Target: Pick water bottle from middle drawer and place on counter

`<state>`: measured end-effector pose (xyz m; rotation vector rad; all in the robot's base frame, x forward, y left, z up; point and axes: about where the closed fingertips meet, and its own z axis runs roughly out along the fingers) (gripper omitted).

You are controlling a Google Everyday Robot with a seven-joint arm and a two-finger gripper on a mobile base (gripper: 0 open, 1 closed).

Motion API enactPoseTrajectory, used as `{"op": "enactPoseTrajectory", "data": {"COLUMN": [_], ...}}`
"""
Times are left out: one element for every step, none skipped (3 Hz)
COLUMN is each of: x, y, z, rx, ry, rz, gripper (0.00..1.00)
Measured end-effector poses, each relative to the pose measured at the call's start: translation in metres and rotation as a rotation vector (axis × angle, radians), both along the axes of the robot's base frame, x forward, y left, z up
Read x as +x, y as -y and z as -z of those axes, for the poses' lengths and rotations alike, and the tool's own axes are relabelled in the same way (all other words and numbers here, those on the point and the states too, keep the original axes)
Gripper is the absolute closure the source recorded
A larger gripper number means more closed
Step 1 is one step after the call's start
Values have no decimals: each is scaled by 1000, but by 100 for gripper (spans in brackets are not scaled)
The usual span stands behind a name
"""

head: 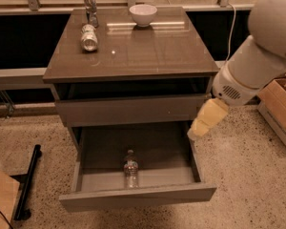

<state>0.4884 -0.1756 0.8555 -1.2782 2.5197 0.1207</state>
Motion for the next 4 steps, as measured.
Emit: {"op": "enactPoseTrajectory", "data": {"x": [18, 34, 47, 47], "y": [-31, -55, -70, -71], "z": [32, 68, 104, 106], "rx": [-6, -10, 12, 15], "ry": [-38, -90, -146, -154], "rz": [44, 94, 172, 187], "gripper": [0, 0, 0, 0]}}
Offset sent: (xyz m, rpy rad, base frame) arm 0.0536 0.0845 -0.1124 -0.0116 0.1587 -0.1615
